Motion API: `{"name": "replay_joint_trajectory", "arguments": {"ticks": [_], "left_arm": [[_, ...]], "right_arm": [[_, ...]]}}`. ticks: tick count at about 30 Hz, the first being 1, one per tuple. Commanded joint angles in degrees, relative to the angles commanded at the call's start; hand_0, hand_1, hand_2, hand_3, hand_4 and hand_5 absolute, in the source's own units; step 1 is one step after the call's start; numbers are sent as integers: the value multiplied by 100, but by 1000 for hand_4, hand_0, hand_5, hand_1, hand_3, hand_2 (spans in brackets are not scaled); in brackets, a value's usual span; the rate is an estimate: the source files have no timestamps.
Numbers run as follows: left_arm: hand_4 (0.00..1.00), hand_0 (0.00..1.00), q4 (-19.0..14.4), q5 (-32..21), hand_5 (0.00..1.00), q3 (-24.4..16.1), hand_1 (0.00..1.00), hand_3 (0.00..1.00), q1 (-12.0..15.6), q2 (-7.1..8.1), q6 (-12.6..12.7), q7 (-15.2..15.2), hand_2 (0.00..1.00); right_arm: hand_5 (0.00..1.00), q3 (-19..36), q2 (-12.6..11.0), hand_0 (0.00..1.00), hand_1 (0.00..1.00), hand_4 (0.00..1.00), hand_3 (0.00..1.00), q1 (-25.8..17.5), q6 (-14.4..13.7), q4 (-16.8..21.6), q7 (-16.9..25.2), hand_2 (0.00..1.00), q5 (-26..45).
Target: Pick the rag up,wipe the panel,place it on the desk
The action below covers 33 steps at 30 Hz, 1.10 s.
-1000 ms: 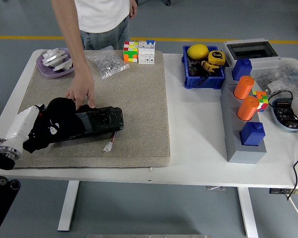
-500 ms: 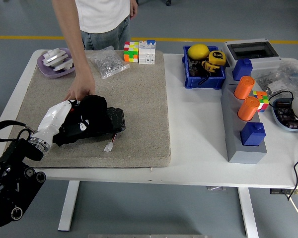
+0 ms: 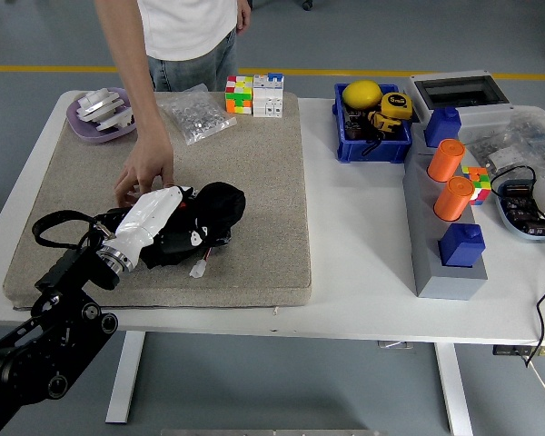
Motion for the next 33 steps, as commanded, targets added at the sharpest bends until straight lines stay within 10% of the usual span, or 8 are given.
{"name": "replay_joint_trajectory", "arguments": {"ticks": [13, 33], "left_arm": [[561, 262, -81, 30, 2, -172, 313, 523, 33, 16, -5, 17, 544], [565, 264, -280, 168, 2, -1102, 322, 525, 624, 447, -29, 27, 546]], "right_arm": [[453, -172, 29, 814, 673, 979, 595, -45, 11, 0, 5, 681, 194], [456, -68, 36, 814, 674, 980, 595, -56, 14, 0, 31, 681, 157]]}}
